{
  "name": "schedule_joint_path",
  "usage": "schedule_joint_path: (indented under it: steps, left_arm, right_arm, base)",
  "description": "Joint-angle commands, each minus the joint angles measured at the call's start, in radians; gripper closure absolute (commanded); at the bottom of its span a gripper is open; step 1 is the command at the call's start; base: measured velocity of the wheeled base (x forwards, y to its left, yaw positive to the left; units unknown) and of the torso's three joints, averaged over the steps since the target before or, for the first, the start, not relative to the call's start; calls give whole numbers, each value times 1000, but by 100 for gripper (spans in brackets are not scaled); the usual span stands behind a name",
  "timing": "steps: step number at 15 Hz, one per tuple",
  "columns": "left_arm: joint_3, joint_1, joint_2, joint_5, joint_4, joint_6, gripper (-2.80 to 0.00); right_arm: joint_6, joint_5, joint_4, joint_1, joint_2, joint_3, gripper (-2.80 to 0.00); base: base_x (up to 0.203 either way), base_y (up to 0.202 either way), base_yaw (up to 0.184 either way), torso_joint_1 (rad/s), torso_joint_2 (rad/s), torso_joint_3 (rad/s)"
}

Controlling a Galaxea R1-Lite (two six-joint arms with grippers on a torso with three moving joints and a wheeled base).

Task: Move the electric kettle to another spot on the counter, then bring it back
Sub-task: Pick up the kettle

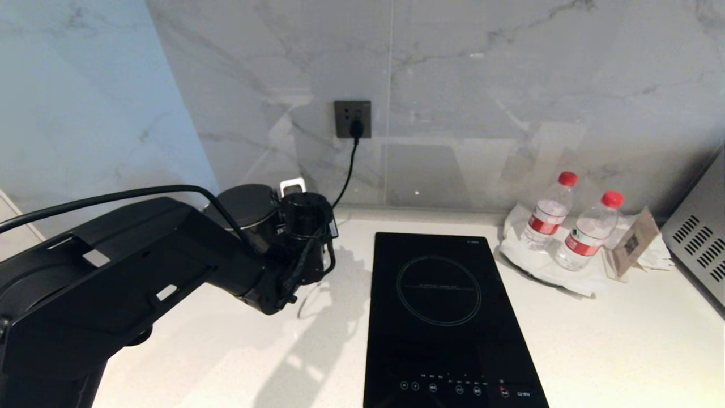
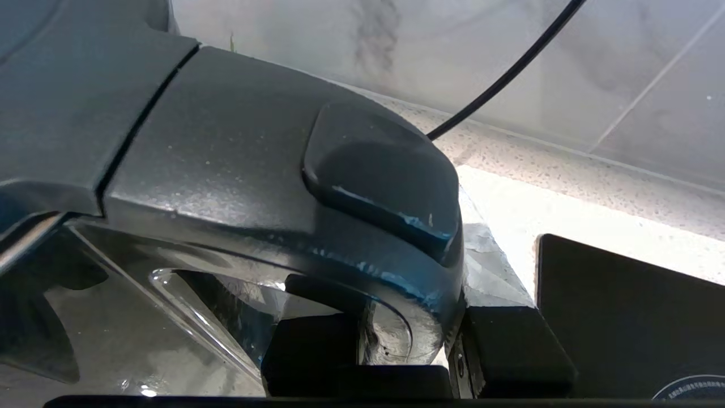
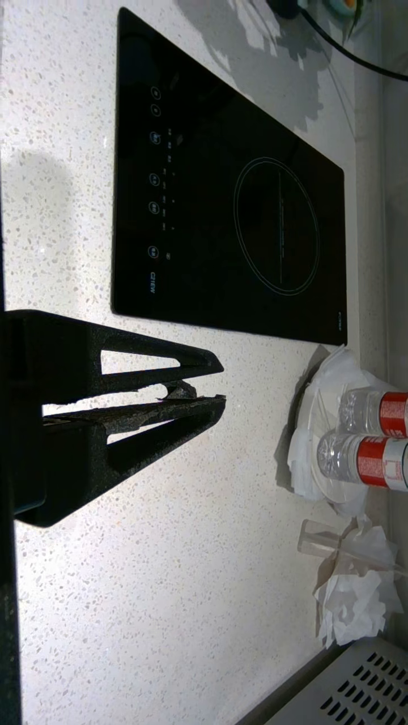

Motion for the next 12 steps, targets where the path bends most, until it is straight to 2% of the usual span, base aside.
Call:
schedule_joint_path:
  steps: [1,8,12]
  left_arm:
    - [5,1,7,4,-1,-3,0]
    - [7,-8,3,4,4,0,0]
    - [5,-8,5,6,5,5,0]
  right_arm:
    - [1,0,0,0,0,0,0]
    - [0,0,0,0,0,0,0]
    - [0,0,0,0,0,0,0]
  base:
    - [0,0,0,0,0,0]
    - [0,0,0,0,0,0]
    - [0,0,0,0,0,121]
